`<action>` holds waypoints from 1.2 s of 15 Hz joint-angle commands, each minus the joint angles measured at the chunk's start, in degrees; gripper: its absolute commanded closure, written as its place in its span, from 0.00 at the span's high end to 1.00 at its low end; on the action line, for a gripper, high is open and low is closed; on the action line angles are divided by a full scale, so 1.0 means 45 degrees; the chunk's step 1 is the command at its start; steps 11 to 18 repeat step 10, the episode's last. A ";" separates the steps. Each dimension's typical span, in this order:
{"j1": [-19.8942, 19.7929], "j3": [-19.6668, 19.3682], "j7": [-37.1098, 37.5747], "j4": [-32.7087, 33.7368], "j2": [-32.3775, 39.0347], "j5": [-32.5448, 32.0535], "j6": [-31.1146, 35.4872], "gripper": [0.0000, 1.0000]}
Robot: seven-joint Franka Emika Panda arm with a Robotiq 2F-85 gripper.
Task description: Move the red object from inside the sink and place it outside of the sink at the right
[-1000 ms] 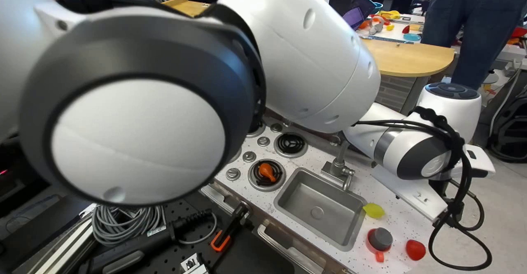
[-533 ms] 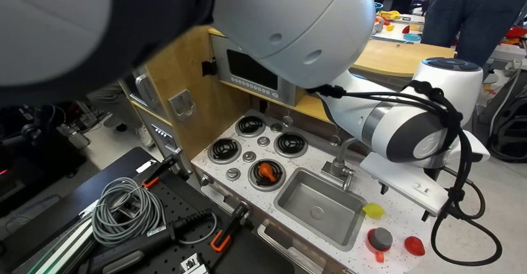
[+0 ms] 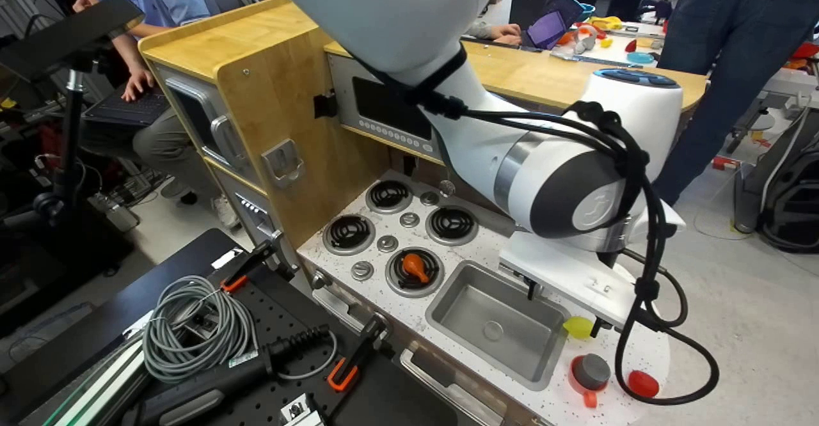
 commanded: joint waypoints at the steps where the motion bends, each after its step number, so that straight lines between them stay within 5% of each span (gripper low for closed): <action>1: 0.0017 0.0305 -0.0257 -0.2139 -0.1356 -0.0075 0.0137 1.00; 2: 0.0049 0.0167 0.0010 -0.0967 -0.0566 -0.0122 0.0065 1.00; 18: 0.0036 0.0194 0.0012 -0.1075 -0.0596 -0.0112 0.0065 1.00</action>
